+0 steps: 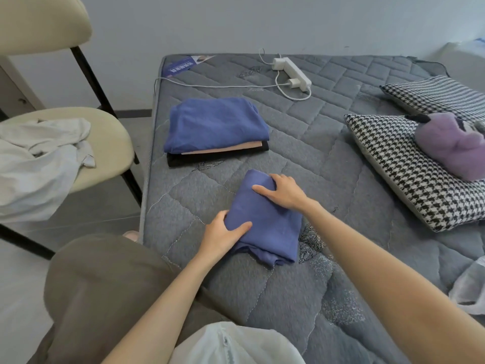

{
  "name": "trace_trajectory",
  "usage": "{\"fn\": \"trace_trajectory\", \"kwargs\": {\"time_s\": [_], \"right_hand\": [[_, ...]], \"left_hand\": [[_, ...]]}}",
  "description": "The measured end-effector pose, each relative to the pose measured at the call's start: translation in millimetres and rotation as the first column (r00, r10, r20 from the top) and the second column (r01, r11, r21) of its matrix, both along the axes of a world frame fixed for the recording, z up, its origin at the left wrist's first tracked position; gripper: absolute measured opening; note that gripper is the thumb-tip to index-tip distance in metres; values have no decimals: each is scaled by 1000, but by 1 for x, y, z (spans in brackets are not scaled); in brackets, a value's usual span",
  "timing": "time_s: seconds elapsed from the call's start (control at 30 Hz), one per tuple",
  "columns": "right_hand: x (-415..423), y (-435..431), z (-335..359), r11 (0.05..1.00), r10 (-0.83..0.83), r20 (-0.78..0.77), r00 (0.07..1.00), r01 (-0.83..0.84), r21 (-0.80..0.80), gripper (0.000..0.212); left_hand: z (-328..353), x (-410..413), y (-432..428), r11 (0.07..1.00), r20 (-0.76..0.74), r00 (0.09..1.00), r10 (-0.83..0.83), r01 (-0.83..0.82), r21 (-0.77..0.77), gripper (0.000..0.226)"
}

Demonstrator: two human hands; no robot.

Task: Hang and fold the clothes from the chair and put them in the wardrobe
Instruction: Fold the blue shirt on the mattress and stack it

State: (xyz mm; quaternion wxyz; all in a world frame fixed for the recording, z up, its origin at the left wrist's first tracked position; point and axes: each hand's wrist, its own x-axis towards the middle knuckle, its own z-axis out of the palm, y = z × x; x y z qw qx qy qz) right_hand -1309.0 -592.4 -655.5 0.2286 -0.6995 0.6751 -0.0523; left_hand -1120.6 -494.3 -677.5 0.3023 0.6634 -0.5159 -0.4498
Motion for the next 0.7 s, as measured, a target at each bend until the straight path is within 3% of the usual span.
{"fn": "trace_trajectory", "kwargs": {"time_s": [0.2, 0.33, 0.4, 0.47, 0.53, 0.57, 0.63, 0.7], "right_hand": [[9, -17, 7, 990, 27, 33, 999, -31, 141, 71], [8, -19, 13, 967, -39, 99, 994, 12, 253, 63], [6, -19, 16, 954, -140, 220, 965, 71, 293, 65], [8, -13, 20, 931, -281, 384, 879, 153, 332, 60], [15, -4, 18, 891, -400, 492, 773, 204, 405, 53], [20, 1, 14, 871, -446, 521, 727, 220, 439, 50], [31, 10, 1, 849, -510, 560, 653, 278, 450, 47], [40, 17, -10, 861, -508, 570, 646, 363, 355, 45]], "left_hand": [[-10, 5, 0, 992, -200, 978, 62, -38, 124, 25], [-2, 11, -5, 979, -354, 919, 172, -120, 163, 17], [3, 20, -12, 958, -495, 821, 284, -217, 190, 18], [8, 32, -20, 896, -615, 655, 439, -363, 254, 19], [9, 44, -27, 817, -658, 511, 552, -489, 306, 26], [8, 48, -29, 788, -649, 483, 587, -527, 320, 30], [4, 50, -30, 767, -577, 526, 625, -552, 327, 35], [0, 48, -27, 802, -500, 634, 590, -530, 274, 40]]}}
